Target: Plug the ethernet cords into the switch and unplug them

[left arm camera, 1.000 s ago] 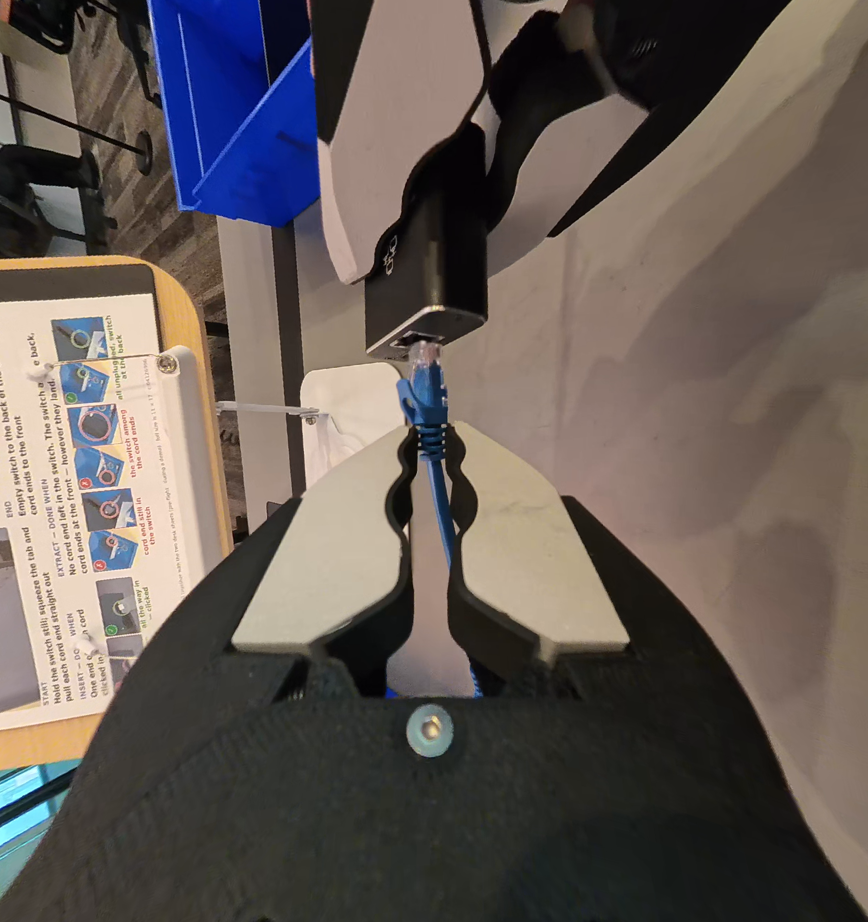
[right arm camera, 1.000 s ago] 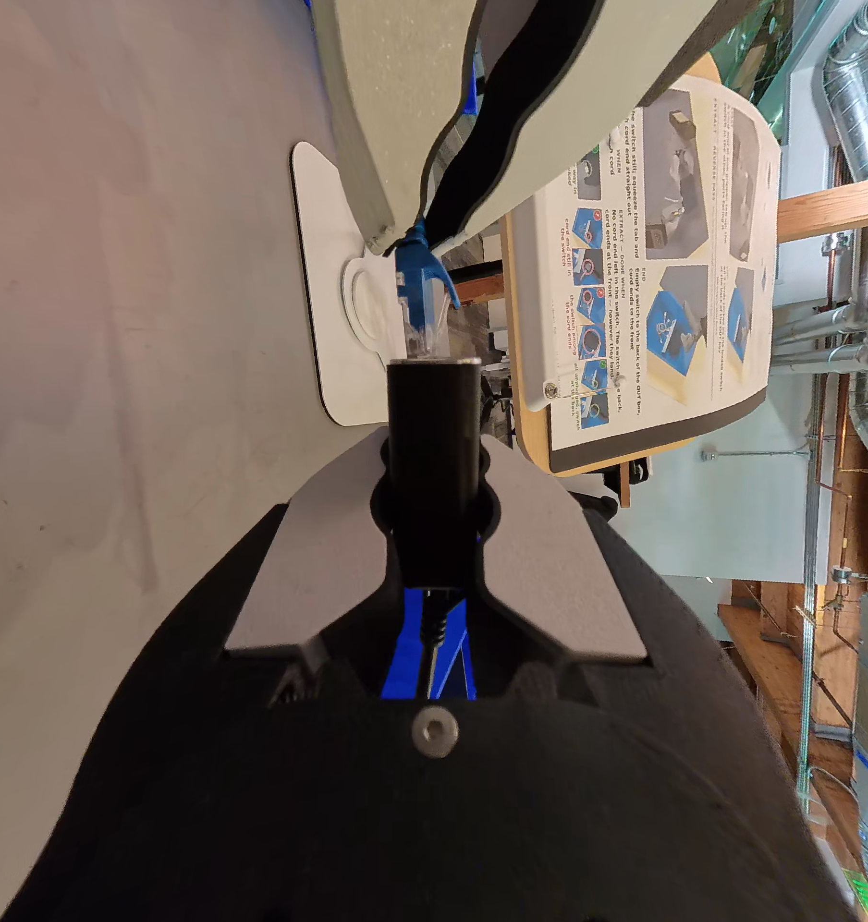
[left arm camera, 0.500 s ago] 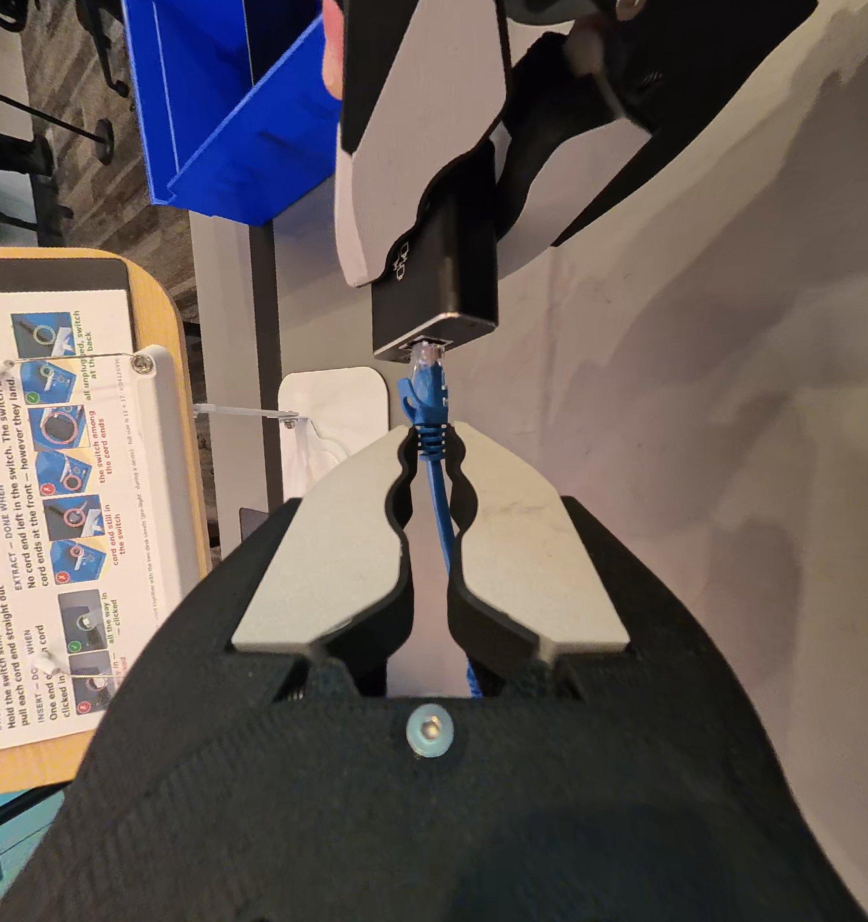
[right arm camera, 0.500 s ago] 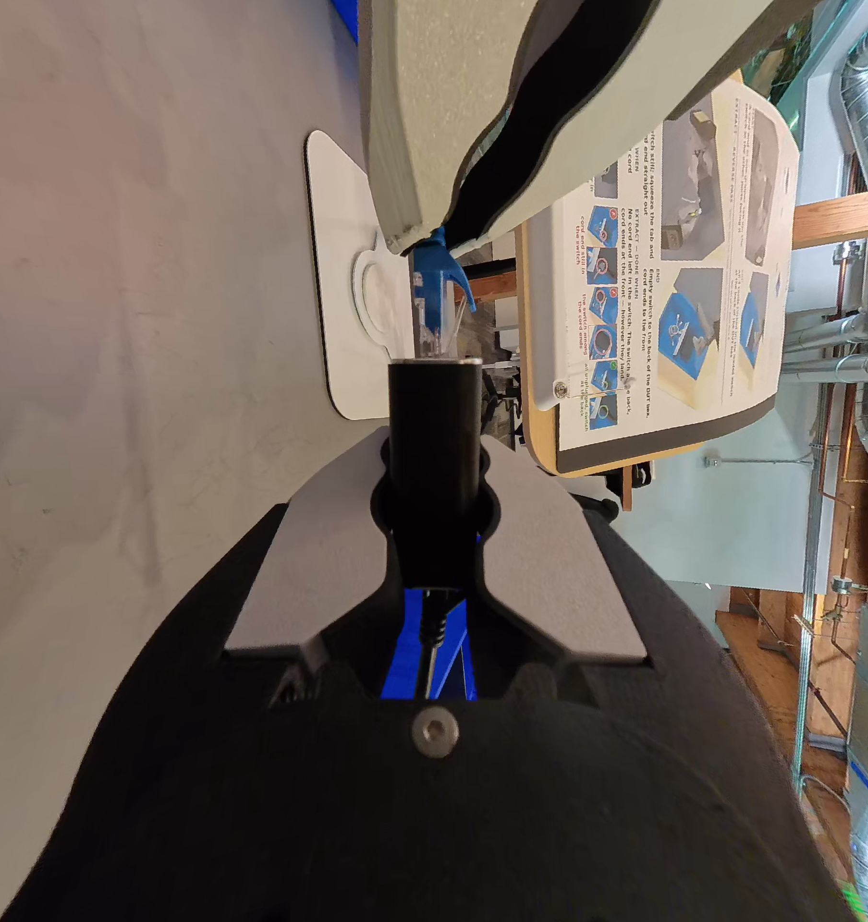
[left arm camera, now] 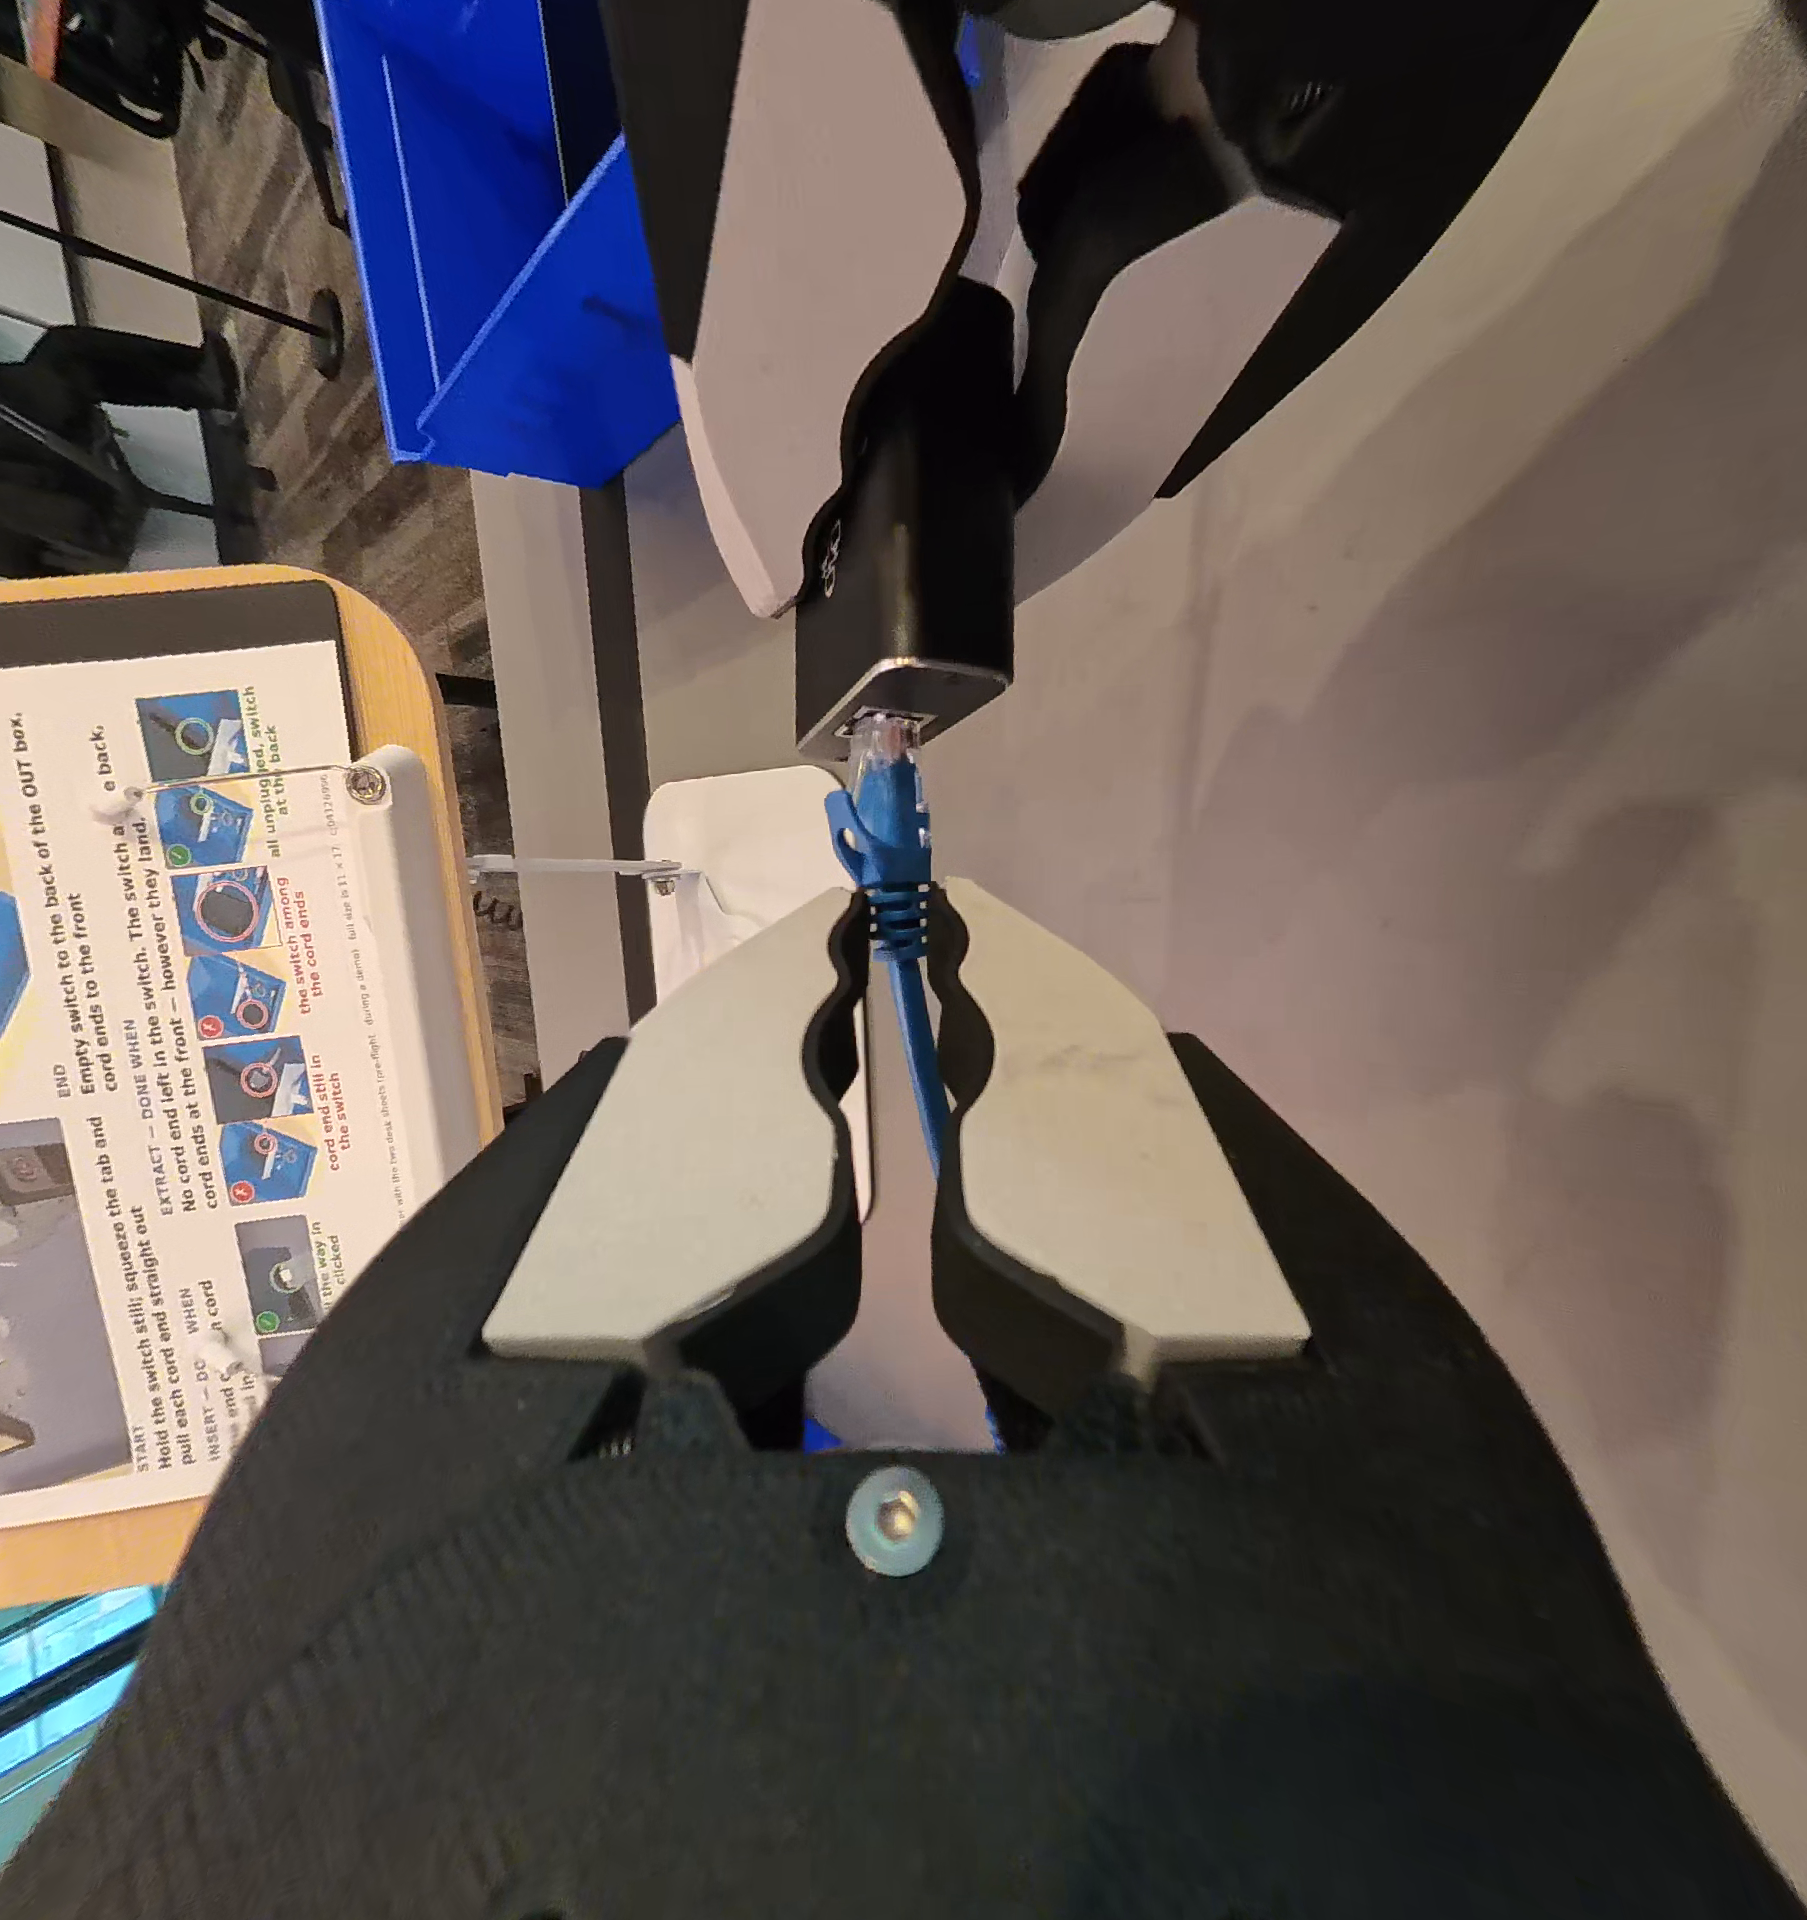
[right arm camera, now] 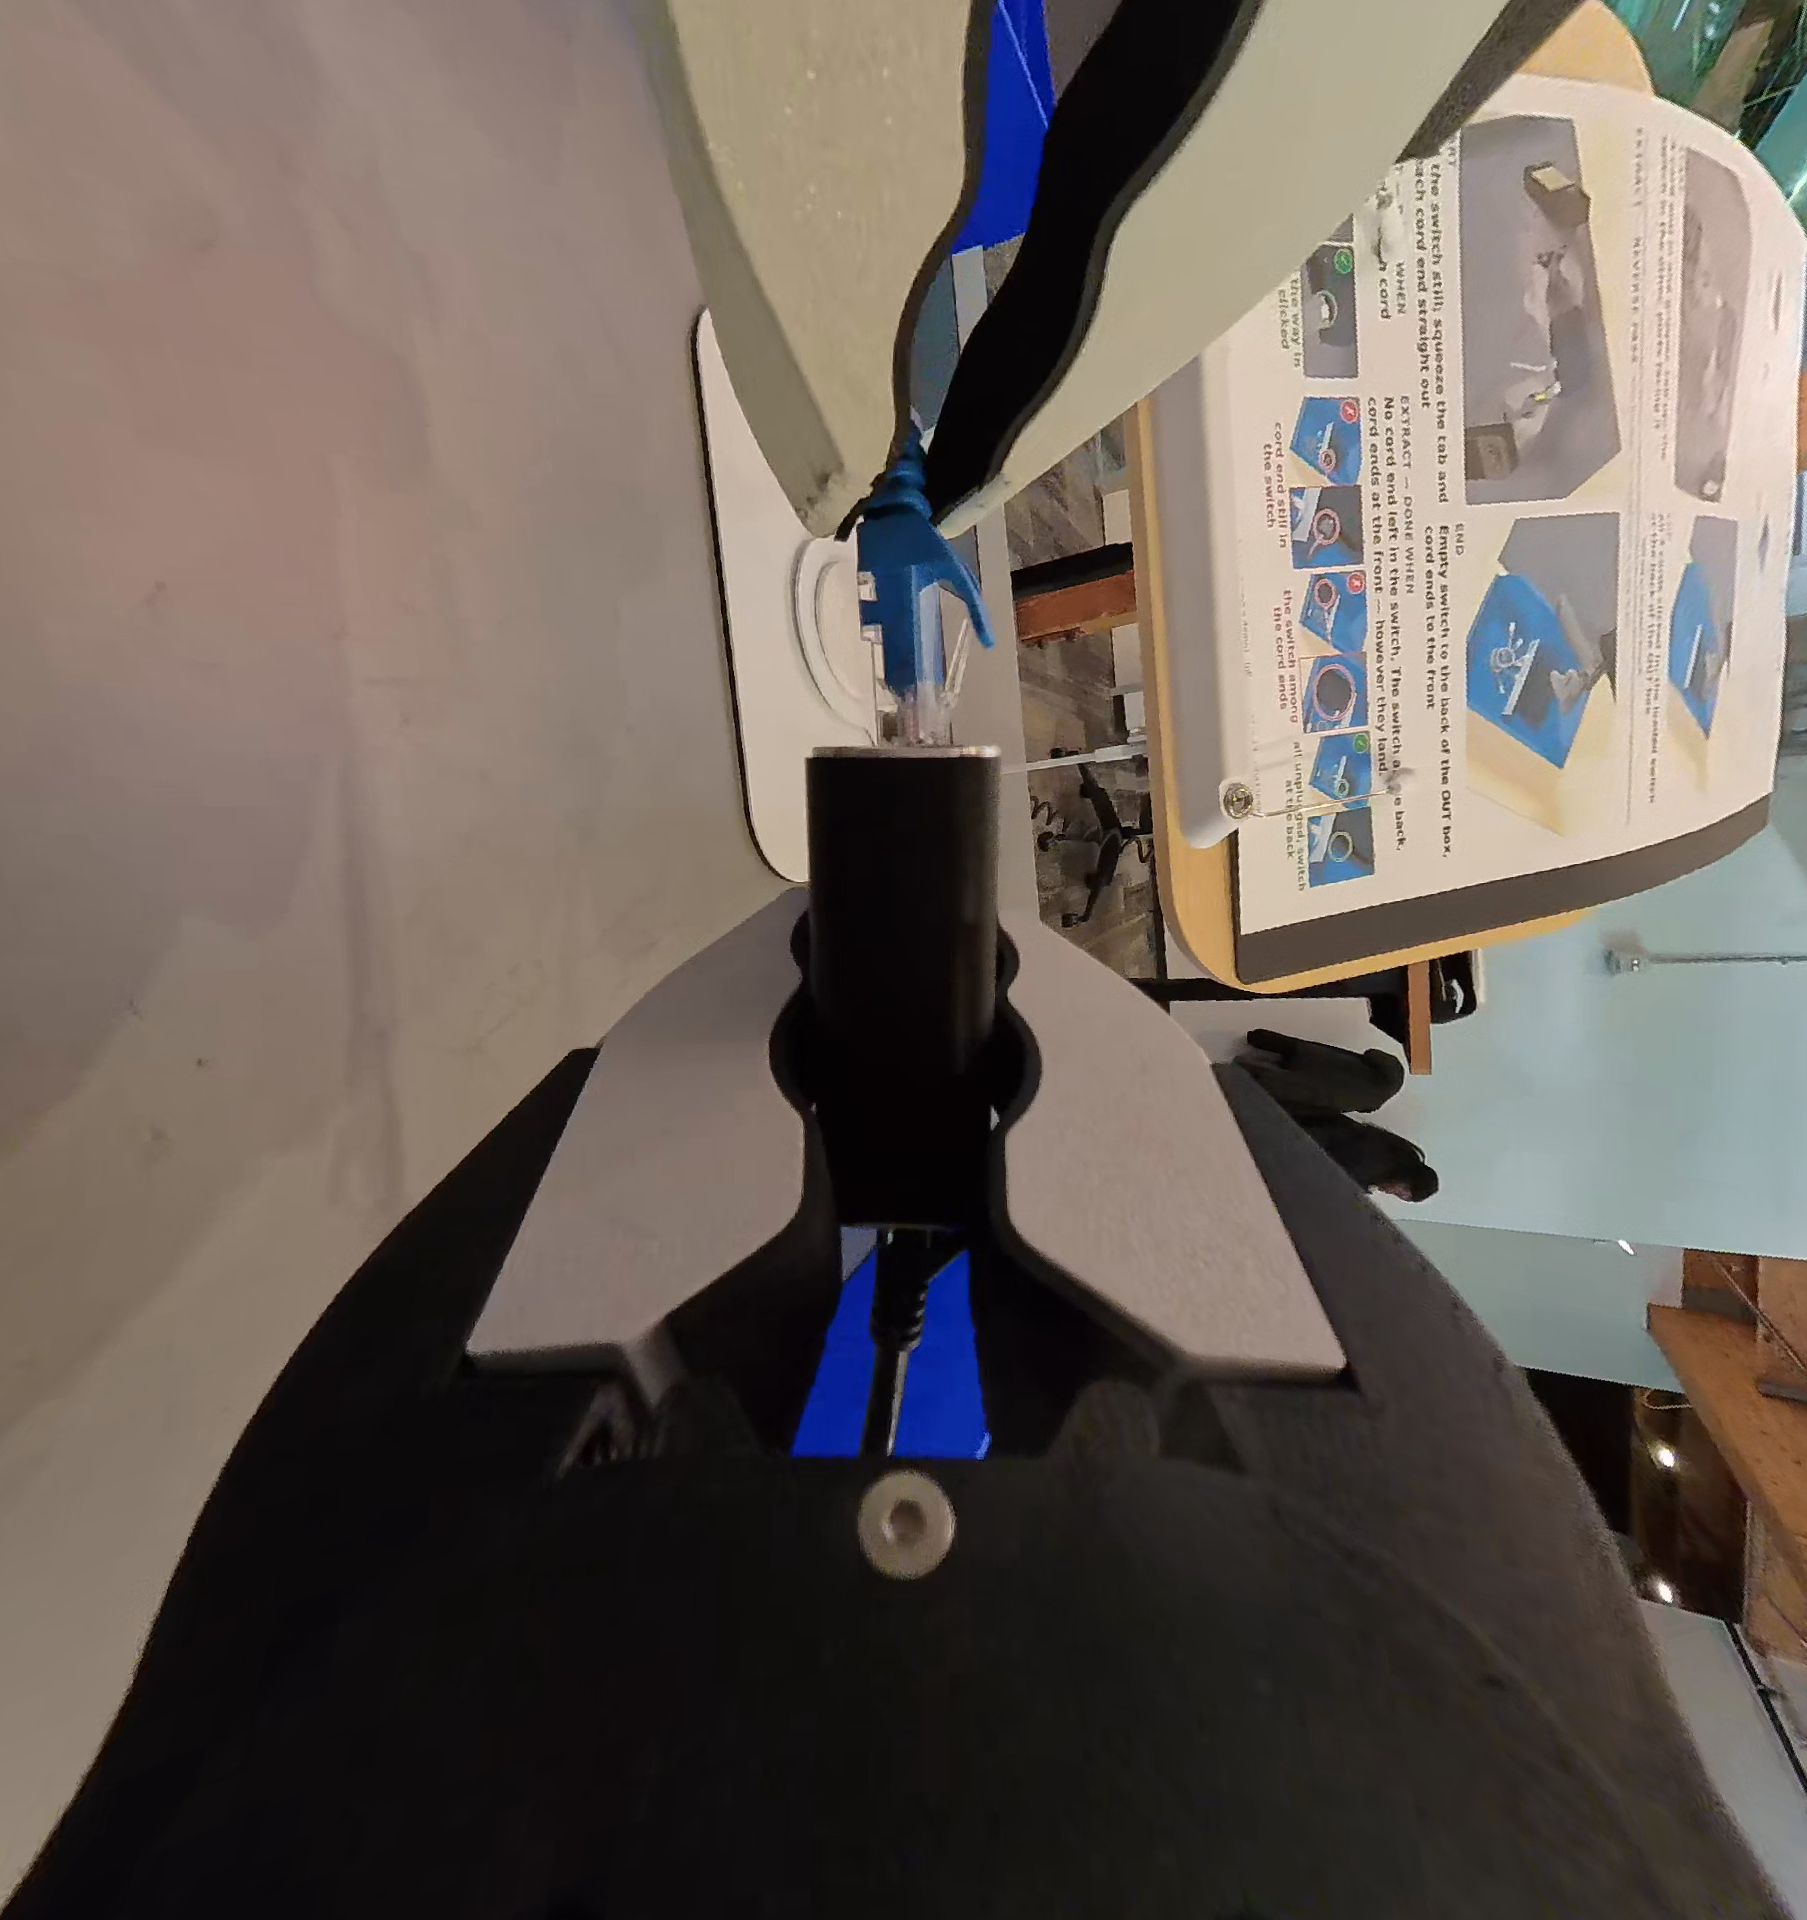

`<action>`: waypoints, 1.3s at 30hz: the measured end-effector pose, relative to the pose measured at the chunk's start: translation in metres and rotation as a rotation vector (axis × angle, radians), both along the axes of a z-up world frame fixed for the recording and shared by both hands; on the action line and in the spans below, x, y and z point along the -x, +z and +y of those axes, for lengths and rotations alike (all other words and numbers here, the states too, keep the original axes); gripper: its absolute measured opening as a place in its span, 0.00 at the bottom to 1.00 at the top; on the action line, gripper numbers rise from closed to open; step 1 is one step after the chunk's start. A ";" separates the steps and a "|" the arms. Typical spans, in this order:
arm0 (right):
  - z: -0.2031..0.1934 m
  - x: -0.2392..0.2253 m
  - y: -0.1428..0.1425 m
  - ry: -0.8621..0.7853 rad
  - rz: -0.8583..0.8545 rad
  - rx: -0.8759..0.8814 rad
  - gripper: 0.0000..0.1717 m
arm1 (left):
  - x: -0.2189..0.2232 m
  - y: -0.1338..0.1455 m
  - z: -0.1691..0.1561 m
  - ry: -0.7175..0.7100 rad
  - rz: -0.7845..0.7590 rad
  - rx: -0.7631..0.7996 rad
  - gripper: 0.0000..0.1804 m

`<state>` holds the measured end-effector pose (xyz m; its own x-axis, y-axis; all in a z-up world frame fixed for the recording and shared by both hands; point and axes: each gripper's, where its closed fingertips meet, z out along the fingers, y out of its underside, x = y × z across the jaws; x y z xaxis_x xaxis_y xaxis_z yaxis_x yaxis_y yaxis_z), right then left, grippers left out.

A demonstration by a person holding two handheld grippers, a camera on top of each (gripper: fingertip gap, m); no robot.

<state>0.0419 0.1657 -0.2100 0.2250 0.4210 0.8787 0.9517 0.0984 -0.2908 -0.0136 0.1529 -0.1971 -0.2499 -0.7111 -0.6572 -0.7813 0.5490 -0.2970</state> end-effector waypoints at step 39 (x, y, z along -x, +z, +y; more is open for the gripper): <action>0.002 -0.005 0.013 -0.012 0.000 -0.042 0.16 | -0.004 0.017 -0.003 0.008 -0.016 -0.078 0.05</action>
